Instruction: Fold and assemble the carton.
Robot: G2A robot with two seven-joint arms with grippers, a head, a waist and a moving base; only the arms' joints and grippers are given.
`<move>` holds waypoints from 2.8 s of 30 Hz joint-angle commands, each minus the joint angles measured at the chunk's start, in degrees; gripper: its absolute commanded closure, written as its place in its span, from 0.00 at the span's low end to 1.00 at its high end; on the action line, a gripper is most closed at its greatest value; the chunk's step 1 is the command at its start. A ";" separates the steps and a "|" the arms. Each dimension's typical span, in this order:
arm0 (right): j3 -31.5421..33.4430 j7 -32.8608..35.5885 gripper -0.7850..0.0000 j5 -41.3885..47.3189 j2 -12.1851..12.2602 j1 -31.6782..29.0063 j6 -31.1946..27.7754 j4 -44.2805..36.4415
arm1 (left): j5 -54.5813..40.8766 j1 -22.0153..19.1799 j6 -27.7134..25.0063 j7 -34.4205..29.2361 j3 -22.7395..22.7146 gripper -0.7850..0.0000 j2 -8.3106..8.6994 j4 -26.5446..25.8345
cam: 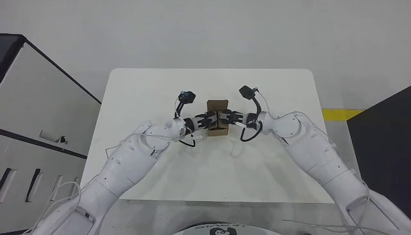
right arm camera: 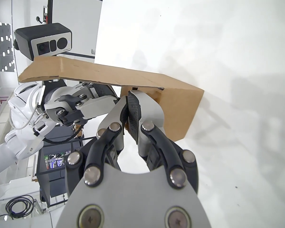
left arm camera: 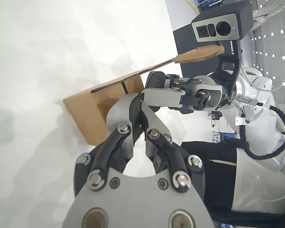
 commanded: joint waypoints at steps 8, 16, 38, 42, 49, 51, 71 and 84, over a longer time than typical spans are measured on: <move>0.62 0.03 1.00 -1.35 -0.10 -0.53 1.18 -1.21 | 0.64 0.16 -0.36 -0.34 -0.56 1.00 -0.26 0.50; 1.22 0.23 1.00 -1.46 -0.28 -0.77 1.17 -1.70 | 0.87 0.22 -0.74 -0.51 -1.60 1.00 -0.38 0.80; 1.01 1.57 1.00 -2.69 -1.21 -0.47 3.03 -1.20 | 1.35 0.87 -1.31 -2.11 -2.89 1.00 -0.84 1.21; 1.52 1.11 1.00 -2.63 -1.22 -0.91 2.45 -1.58 | 1.50 0.86 -1.11 -2.24 -2.95 1.00 -0.98 1.45; 2.05 1.41 1.00 -2.89 -1.25 -1.45 2.75 -1.46 | 1.14 1.08 -1.64 -2.35 -3.23 1.00 -1.18 1.32; 2.13 1.24 1.00 -2.88 -1.31 -1.49 2.75 -1.46 | 1.10 1.29 -1.70 -2.30 -3.44 1.00 -1.18 0.90; 3.76 1.74 1.00 -3.46 -1.31 -2.91 2.23 -2.10 | 1.48 1.78 -1.21 -3.01 -4.01 1.00 -1.62 1.27; 4.44 2.10 1.00 -3.24 -1.45 -3.43 1.58 -2.43 | 1.69 2.32 -1.45 -3.11 -4.60 1.00 -1.80 0.65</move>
